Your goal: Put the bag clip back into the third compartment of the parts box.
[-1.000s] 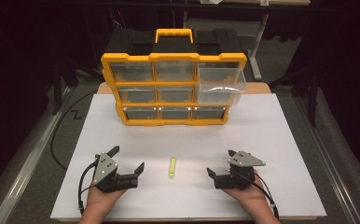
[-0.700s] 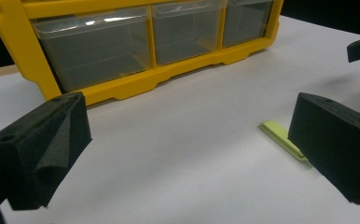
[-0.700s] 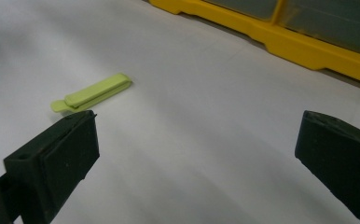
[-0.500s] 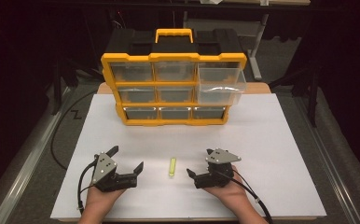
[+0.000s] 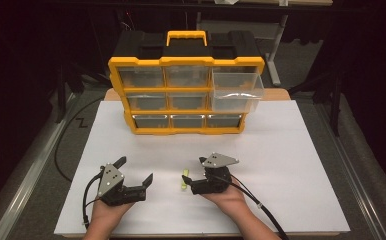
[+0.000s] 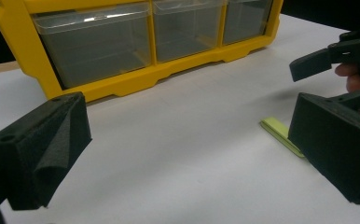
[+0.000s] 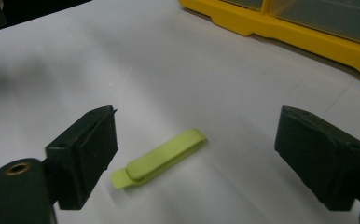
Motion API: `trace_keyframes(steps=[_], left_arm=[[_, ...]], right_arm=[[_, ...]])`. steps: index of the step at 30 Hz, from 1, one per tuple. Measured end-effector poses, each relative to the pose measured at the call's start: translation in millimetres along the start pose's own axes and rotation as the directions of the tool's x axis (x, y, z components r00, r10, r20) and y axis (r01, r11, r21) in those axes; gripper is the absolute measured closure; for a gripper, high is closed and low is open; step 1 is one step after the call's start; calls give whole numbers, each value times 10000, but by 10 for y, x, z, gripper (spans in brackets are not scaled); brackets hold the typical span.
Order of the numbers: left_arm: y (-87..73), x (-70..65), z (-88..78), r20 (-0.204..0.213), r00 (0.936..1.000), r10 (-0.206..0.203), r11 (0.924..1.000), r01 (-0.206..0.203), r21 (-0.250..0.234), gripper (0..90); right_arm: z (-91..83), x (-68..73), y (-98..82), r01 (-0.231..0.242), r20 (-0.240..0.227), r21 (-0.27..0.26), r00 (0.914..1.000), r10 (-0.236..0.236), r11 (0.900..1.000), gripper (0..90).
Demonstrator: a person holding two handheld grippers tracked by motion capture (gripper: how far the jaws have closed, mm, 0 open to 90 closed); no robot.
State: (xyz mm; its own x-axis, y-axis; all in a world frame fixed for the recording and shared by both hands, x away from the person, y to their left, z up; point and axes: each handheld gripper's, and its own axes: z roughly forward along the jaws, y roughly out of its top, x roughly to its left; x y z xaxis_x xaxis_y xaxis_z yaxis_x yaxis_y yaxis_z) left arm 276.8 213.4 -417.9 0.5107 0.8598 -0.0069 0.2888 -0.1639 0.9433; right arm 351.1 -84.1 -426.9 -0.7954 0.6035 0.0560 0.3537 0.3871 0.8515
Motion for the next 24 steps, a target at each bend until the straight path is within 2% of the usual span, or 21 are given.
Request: trace_keyframes(steps=[1, 3, 5, 6, 7, 9, 10, 11, 13, 14, 16, 18, 21, 24], left_arm=[[1, -1, -2, 15, 10000, -6, 10000, 6, -13, 6], [3, -3, -7, 32, 10000, 12, 10000, -12, -55, 6], [2, 0, -8, 40, 10000, 15, 10000, -14, -58, 6], [2, 3, -7, 40, 10000, -6, 10000, 6, -62, 6], [2, 7, -6, 38, 10000, -11, 10000, 11, -73, 6], [2, 10, -8, 50, 10000, -12, 10000, 12, -73, 6], [2, 9, -9, 53, 10000, -5, 10000, 5, -78, 6], [2, 9, -9, 53, 10000, -5, 10000, 5, -78, 6], [3, 5, -11, 73, 10000, -3, 10000, 4, -86, 6], [4, 0, -16, 80, 10000, -11, 9999, 12, -103, 6], [6, -2, -21, 84, 10000, -7, 9999, 8, -140, 6], [7, -2, -24, 91, 10000, -8, 9999, 10, -146, 6], [9, 3, -29, 80, 10000, -42, 9998, 43, -187, 6], [9, 6, -32, 72, 10000, -50, 9998, 51, -188, 6]], right_arm=[[43, 19, 26, 126, -63, 74, 9999, -125, 9999, 206], [54, 25, 29, 182, -117, 98, 9998, -181, 9998, 238], [81, 56, 31, 243, -236, 191, 9994, -238, 9995, 325], [88, 78, 29, 361, -233, 218, 9991, -356, 9991, 412], [78, 143, 23, 856, -272, 119, 9960, -853, 9963, 505], [77, 163, 26, 981, -384, 125, 9945, -975, 9951, 649], [83, 227, 38, 1199, -854, 211, 9894, -1177, 9926, 800], [83, 227, 38, 1199, -854, 211, 9894, -1177, 9926, 800], [100, 286, 39, 1368, -1234, 380, 9836, -1312, 9899, 900], [132, 350, 23, 1556, -1508, 589, 9778, -1453, 9861, 900], [155, 400, 3, 1601, -1717, 752, 9744, -1454, 9842, 900], [168, 427, -8, 1623, -1739, 849, 9739, -1458, 9831, 900], [214, 497, -44, 2134, -1590, 1276, 9683, -1924, 9686, 900], [205, 499, -42, 1901, -1593, 1339, 9728, -1682, 9726, 900]])
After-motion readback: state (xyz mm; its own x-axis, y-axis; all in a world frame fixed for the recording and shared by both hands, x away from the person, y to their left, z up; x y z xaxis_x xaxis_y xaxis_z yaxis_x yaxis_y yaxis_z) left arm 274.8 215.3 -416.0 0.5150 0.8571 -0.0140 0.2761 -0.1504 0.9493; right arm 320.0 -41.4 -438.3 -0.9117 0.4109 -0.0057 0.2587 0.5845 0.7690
